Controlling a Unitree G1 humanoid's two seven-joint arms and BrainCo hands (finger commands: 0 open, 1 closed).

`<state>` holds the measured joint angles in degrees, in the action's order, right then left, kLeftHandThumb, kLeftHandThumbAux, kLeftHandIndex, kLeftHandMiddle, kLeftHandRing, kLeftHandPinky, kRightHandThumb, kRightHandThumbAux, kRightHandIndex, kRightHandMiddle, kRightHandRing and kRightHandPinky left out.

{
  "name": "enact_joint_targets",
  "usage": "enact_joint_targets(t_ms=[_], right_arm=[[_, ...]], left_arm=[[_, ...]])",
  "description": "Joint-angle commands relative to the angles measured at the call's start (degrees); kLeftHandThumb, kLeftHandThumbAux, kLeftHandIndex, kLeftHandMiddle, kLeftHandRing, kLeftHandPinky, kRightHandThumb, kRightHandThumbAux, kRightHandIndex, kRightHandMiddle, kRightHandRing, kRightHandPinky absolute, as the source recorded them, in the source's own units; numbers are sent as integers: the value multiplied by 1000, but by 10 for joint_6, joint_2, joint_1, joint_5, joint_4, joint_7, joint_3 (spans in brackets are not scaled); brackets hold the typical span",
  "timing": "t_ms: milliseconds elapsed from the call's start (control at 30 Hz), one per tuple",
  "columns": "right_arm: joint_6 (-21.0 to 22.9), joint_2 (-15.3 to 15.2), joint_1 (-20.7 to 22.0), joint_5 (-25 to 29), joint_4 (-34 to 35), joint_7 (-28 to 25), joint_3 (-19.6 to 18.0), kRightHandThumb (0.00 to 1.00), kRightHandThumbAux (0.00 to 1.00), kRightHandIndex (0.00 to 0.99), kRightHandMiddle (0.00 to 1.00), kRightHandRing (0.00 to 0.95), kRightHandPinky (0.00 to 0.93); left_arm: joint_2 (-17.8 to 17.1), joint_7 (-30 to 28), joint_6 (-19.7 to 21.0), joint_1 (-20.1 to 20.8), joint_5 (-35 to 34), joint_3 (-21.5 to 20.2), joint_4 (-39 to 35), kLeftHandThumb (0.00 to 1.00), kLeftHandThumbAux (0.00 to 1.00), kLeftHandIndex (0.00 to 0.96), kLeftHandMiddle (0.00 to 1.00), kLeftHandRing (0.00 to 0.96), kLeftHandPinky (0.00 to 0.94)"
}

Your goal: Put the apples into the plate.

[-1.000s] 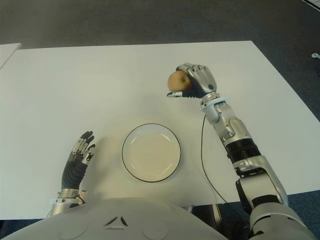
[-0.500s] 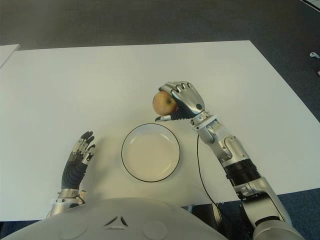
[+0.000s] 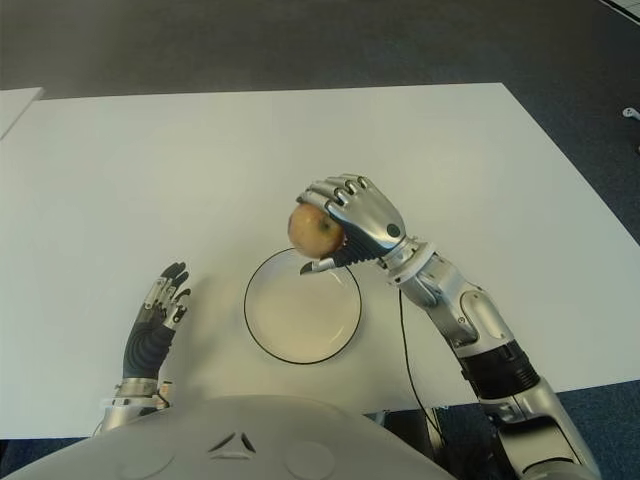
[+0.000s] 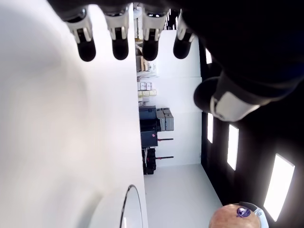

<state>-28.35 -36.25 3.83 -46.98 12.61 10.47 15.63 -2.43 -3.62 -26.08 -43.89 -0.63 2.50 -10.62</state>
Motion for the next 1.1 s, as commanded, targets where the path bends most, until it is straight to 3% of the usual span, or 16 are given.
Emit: enact_joint_targets(t_ms=[33, 433, 667, 1100], right_arm=[[-25, -16, -13, 10, 24, -22, -16, 743, 707, 442, 855, 857, 857], [-75, -31, -55, -15, 40, -34, -29, 740, 707, 441, 868, 871, 872], [-99, -32, -77, -16, 48, -58, -16, 740, 708, 441, 878, 881, 874], [-114, -18, -78, -38, 12, -47, -16, 743, 707, 442, 868, 879, 868]], left_arm=[[3, -2, 0, 0, -6, 1, 5, 60, 489, 17, 0, 0, 0], [5, 4, -1, 2, 9, 4, 8, 54, 467, 14, 0, 0, 0], [10, 5, 3, 5, 7, 6, 7, 61, 456, 18, 0, 0, 0], [18, 6, 7, 3, 7, 9, 1, 74, 470, 28, 0, 0, 0]])
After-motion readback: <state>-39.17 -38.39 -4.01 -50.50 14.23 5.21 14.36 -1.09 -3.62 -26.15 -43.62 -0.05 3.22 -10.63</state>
